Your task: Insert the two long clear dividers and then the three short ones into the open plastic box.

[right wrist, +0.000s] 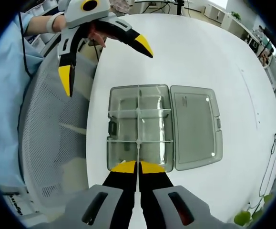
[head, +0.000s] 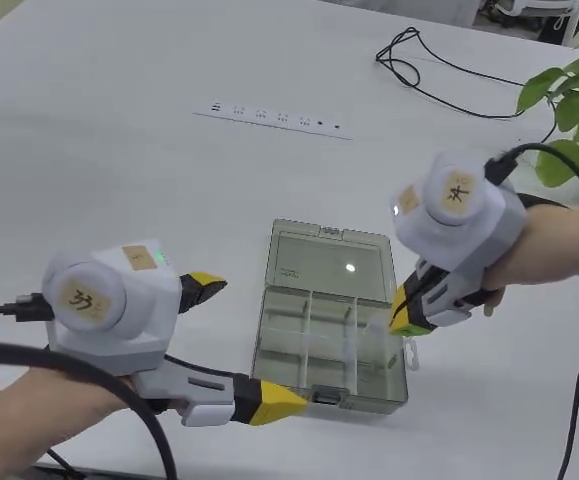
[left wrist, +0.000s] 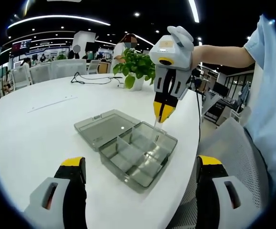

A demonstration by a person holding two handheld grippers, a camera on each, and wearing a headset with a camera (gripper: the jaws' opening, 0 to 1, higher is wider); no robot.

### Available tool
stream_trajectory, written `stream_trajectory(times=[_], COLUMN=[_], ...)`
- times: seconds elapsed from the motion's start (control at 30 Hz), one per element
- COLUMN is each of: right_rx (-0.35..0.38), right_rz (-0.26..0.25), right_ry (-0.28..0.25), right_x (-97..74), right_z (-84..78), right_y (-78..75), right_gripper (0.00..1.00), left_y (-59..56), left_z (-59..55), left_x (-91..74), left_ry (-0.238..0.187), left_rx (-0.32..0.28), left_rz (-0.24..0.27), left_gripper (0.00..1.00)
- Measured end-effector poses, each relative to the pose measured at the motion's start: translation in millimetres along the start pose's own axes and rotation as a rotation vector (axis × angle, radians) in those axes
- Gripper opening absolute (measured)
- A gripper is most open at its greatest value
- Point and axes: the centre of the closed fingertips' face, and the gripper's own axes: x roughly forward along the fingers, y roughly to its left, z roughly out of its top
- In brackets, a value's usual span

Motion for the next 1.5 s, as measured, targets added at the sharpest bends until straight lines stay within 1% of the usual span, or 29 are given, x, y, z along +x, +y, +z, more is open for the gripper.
stream_trajectory(times=[0.3,0.37,0.4,0.47,0.5,0.63,0.77,0.87,1.27,1.47,1.5], right_rx=[-0.032,-0.033,-0.037,-0.025,-0.032,-0.034,-0.028,-0.033,-0.052,-0.060,-0.072], right_rz=[-0.006,0.010,-0.004,0.001,-0.003,-0.003,-0.005,-0.005,0.012,0.017,0.017], right_ry=[0.047,0.054,0.054,0.053,0.049,0.060,0.054,0.059,0.094,0.104,0.106], right_x=[-0.5,-0.6,-1.1,-1.1,-1.1,-0.6,1.6,3.0,14.3,23.9,25.1], right_z=[1.5,1.2,1.4,1.1,1.5,-1.2,-0.4,-0.8,-1.5,-3.1,-3.7], right_y=[-0.4,2.6,0.6,1.6,0.7,0.5,0.8,0.6,1.0,0.5,0.5], right_gripper=[0.02,0.02,0.02,0.02,0.02,0.02,0.02,0.02,0.02,0.02,0.02], left_y=[-1.5,-1.5,-1.6,-1.2,-0.9,-0.8,-1.6,-2.5,-2.0,-2.7,-2.5], left_z=[1.3,1.2,1.0,1.1,1.1,1.8,2.6,1.6,-0.3,-0.7,-0.7], left_x=[1.0,0.6,0.4,-0.3,-0.6,-1.0,-0.4,0.3,-1.0,-1.8,-2.0], left_ry=[-0.007,-0.007,-0.006,-0.009,-0.009,-0.012,-0.015,-0.010,-0.010,-0.013,-0.013], left_rx=[-0.003,-0.003,-0.004,-0.004,-0.006,-0.010,-0.009,-0.009,-0.015,-0.017,-0.018], left_rz=[-0.005,-0.004,-0.005,-0.003,-0.002,-0.002,-0.003,-0.006,-0.004,-0.004,-0.003], left_gripper=[0.98,0.98,0.98,0.97,0.97,0.97,0.97,0.97,0.96,0.96,0.96])
